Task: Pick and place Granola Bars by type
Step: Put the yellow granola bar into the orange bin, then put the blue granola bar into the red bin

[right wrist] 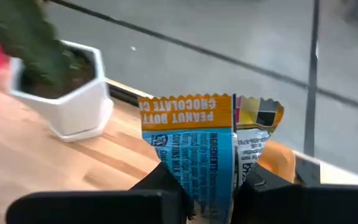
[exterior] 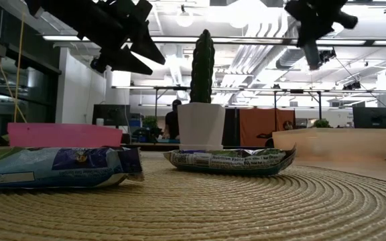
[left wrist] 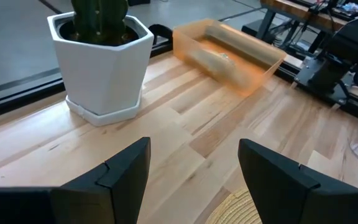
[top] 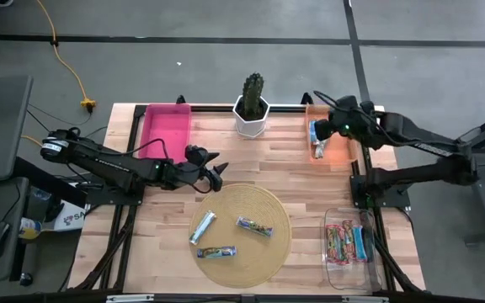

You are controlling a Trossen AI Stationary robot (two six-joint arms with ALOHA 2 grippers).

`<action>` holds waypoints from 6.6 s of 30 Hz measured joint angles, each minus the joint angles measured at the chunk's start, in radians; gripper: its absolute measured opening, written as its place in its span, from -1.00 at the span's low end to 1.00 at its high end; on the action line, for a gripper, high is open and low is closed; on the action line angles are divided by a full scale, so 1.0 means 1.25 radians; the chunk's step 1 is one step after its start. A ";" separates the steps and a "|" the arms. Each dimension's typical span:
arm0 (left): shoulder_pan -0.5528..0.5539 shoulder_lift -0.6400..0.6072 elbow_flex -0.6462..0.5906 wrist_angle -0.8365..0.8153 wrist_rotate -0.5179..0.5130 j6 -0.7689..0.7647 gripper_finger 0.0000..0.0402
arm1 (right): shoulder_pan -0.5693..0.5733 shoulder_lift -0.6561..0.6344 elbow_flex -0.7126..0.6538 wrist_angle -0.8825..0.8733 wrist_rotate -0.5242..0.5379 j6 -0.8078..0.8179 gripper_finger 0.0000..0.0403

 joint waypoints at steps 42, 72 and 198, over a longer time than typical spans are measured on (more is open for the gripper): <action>0.000 0.000 0.001 -0.025 0.041 -0.021 0.20 | -0.503 0.003 -0.350 0.294 -0.537 -0.059 -0.22; 0.000 -0.087 0.001 -0.342 0.186 0.013 0.20 | -0.313 -0.107 -0.350 0.504 -0.828 -0.118 -0.20; 0.466 -0.006 0.333 -0.429 1.155 0.335 -0.72 | 0.076 -0.348 -0.350 0.581 -0.877 -0.096 -0.20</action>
